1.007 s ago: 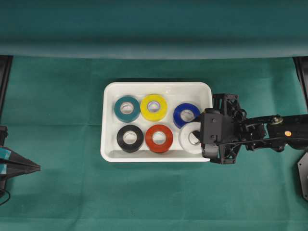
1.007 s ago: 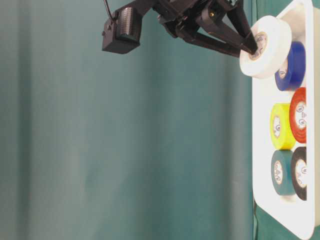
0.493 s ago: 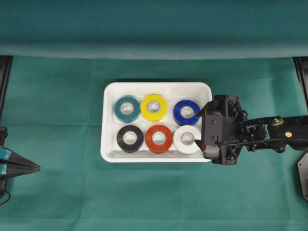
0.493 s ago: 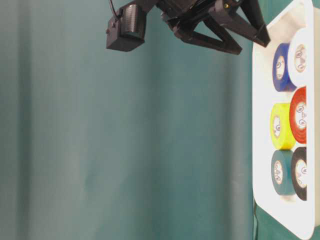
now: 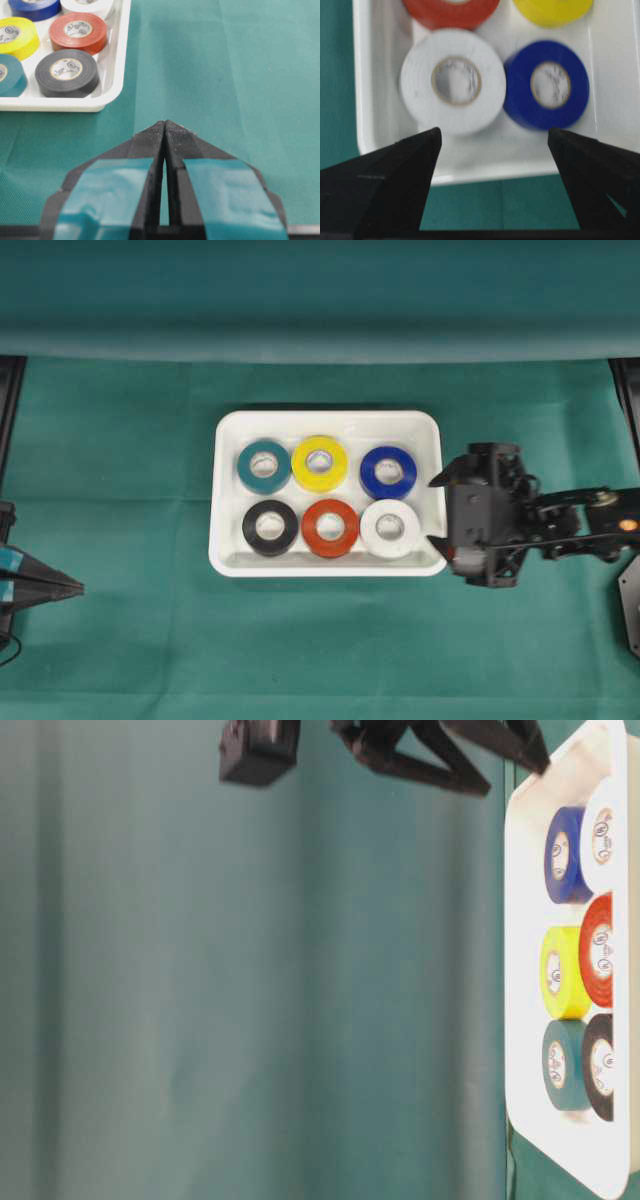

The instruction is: Put the tape into the white case with the right arm.

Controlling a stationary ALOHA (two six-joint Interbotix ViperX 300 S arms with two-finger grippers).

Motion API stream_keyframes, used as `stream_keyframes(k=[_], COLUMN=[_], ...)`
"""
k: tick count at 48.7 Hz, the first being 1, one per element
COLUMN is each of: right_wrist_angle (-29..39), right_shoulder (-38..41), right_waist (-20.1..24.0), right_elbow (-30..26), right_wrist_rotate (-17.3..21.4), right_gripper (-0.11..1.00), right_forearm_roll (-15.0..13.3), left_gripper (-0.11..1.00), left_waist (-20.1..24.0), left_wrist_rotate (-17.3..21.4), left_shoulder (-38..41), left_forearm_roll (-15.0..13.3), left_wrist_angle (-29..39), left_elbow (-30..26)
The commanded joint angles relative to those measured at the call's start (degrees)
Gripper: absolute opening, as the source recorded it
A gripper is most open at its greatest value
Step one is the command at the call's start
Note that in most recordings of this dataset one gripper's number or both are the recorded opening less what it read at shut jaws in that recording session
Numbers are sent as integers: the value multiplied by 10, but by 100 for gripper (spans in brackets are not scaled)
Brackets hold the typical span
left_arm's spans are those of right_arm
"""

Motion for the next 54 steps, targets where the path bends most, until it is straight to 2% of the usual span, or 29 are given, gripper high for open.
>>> stream_keyframes(k=[1, 6, 15, 25, 38, 49, 54], right_wrist_angle=[-4, -6, -17, -40, -27, -28, -36], right_shoulder=[-43, -98, -191, -264, -320, -352, -359], right_waist=[-1, -1, -1, -1, -1, 0, 7], right_elbow=[18, 56, 117, 168, 199, 216, 223], right_wrist_rotate=[2, 10, 47, 81, 84, 86, 85], right_gripper=[64, 64, 63, 63, 63, 63, 63], right_forearm_roll=[2, 7, 10, 10, 13, 42, 47], left_gripper=[0, 0, 0, 0, 0, 0, 0], left_waist=[0, 1, 1, 1, 1, 1, 1], left_wrist_rotate=[0, 0, 0, 0, -1, -1, -1], left_shoulder=[4, 5, 4, 4, 4, 4, 4], left_forearm_roll=[0, 0, 0, 0, 0, 0, 0], left_wrist_angle=[-5, -5, -5, -5, -6, -5, -5], left_elbow=[-8, -8, -8, -8, -9, -9, -10])
